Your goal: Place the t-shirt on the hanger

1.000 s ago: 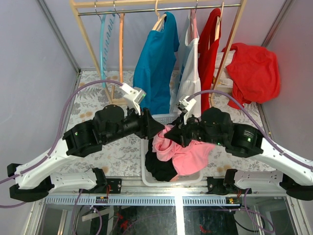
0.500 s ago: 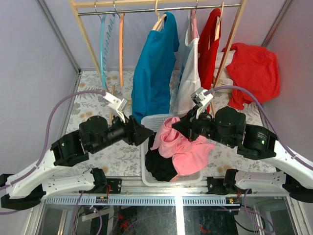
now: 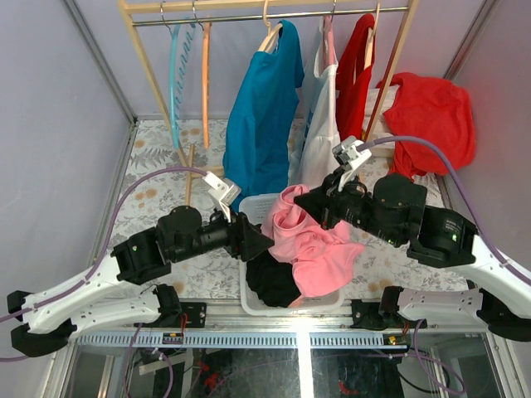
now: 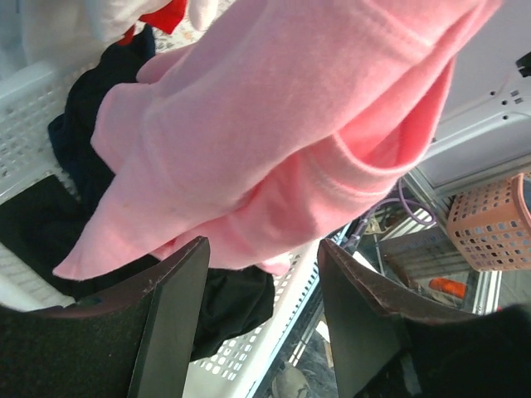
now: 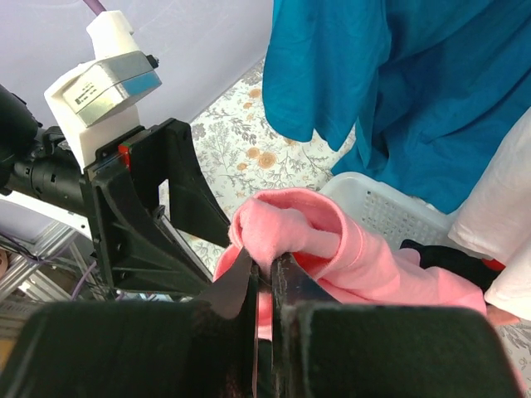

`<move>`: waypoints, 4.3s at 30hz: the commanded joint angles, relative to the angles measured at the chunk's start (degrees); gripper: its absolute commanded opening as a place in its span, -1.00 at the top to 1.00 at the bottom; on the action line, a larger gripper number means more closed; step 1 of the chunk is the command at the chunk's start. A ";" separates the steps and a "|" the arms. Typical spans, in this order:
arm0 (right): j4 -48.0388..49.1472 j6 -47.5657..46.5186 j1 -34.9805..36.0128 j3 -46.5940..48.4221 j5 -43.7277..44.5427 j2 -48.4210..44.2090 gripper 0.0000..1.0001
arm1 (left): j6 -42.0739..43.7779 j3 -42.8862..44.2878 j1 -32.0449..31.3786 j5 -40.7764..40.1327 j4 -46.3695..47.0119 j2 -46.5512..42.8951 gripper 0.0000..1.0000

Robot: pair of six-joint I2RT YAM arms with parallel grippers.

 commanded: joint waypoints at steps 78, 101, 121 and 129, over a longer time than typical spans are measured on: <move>-7.05 11.43 0.26 -17.52 1.43 -22.83 -0.17 | -0.02 13.75 -5.83 -11.78 -10.32 6.66 1.00; -3.57 -5.98 0.22 -3.59 -8.93 7.58 0.13 | -1.69 1.10 -6.08 -6.86 -3.98 2.17 1.00; -0.96 -7.59 0.22 -5.91 -14.75 10.02 -0.07 | -1.20 2.27 -6.06 -7.39 -5.31 2.78 1.00; -1.22 -8.36 0.25 -5.16 -13.99 13.02 -0.02 | -1.23 1.62 -6.00 -8.37 -6.28 0.70 1.00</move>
